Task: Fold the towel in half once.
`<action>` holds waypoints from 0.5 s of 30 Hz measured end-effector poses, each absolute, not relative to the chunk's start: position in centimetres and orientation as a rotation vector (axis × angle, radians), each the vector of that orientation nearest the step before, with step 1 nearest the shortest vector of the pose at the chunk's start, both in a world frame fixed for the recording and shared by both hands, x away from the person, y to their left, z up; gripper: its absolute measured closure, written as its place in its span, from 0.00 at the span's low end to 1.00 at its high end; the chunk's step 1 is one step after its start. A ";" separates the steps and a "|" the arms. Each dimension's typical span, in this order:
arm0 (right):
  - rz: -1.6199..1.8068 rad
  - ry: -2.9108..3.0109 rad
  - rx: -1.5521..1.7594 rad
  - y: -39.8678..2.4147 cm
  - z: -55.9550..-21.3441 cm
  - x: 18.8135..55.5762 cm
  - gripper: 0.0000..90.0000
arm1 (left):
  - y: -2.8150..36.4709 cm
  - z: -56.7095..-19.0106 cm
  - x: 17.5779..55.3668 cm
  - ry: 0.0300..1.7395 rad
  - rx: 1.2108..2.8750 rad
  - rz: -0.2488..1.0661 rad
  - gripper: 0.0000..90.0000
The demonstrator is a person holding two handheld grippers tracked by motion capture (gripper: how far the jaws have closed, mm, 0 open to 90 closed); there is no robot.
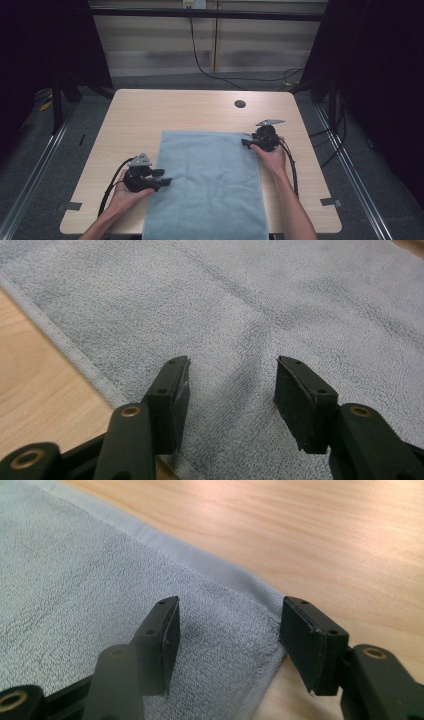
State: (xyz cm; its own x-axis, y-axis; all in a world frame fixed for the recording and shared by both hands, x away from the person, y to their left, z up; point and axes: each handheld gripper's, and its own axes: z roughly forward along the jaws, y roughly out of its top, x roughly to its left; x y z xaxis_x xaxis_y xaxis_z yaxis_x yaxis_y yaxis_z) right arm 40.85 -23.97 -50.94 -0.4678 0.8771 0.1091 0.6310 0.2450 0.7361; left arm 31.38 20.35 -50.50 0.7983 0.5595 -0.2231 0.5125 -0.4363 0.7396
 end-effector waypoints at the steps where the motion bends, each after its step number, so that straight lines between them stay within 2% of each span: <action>1: 1.073 2.188 1.393 -23.9 -51.0 40.8 0.47 | 20.4 -50.5 31.3 0.786 2.119 0.069 0.53; 4: 1.049 2.158 1.368 -23.6 -51.3 40.5 0.53 | 20.4 -50.5 30.7 0.773 2.121 0.081 0.54; 8: 1.069 2.182 1.345 -23.6 -51.3 39.9 0.73 | 20.5 -50.1 30.8 0.765 2.085 0.052 0.53; 12: 1.093 2.229 1.308 -23.2 -51.2 39.5 0.87 | 20.8 -49.1 31.8 0.782 2.050 0.101 0.50; 15: 1.130 2.255 1.294 -22.7 -51.3 39.2 0.92 | 21.0 -49.0 34.5 0.874 1.973 0.241 0.49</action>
